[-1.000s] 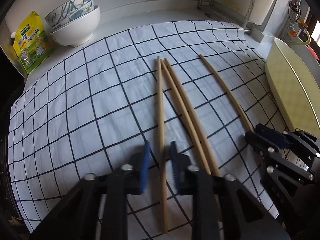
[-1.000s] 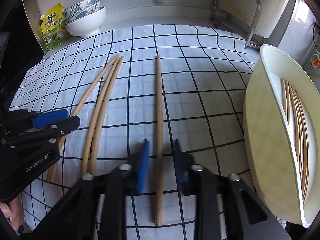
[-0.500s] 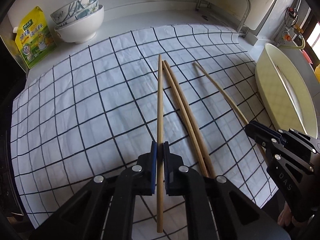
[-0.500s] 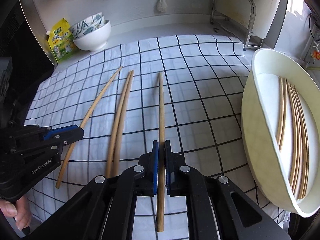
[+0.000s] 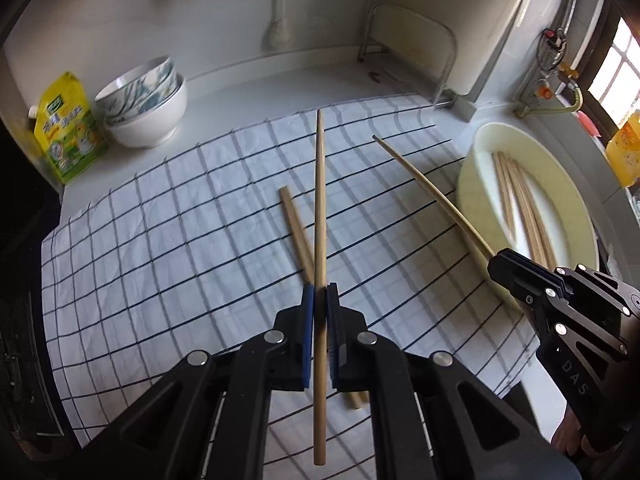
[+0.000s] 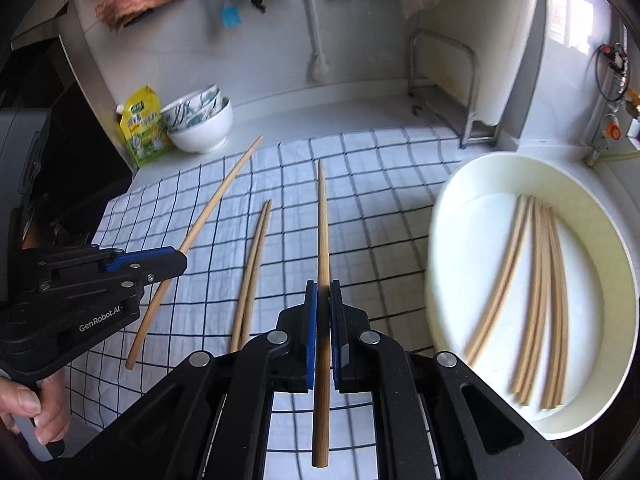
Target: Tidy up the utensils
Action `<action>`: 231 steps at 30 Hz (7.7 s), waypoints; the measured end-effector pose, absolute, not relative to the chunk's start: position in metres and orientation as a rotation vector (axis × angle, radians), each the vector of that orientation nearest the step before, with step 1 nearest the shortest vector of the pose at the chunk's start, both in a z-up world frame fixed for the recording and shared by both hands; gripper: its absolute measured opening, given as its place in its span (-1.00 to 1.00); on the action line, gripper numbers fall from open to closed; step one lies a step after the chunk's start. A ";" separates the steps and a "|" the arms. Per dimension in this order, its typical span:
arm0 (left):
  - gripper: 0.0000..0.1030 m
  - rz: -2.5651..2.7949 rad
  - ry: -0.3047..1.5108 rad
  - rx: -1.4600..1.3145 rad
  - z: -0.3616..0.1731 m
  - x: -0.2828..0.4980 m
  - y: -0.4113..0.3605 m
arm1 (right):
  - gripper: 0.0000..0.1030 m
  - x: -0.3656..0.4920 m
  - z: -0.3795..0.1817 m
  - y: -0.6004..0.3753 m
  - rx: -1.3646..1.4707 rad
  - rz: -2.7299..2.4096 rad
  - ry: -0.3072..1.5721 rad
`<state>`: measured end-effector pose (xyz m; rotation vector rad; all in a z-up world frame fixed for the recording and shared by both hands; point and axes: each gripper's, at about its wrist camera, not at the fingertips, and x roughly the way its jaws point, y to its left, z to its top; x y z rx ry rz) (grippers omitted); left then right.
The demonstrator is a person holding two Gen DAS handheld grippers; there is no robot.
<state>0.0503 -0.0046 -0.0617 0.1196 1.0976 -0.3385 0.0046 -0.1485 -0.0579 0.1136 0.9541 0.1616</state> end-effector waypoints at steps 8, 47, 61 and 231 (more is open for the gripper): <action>-0.86 -0.500 1.034 0.150 -0.034 0.052 -0.098 | -0.89 -0.013 -0.034 -0.233 0.158 0.019 0.899; -0.22 -0.600 1.140 0.314 -0.088 0.071 -0.266 | -0.51 -0.019 -0.090 -0.381 0.289 -0.199 1.008; -0.18 -0.554 1.082 0.269 -0.054 0.055 -0.219 | -0.45 -0.032 -0.062 -0.352 0.253 -0.152 0.964; -0.86 -0.588 1.012 0.188 -0.044 0.057 -0.208 | -0.88 -0.032 -0.062 -0.334 0.234 -0.170 0.929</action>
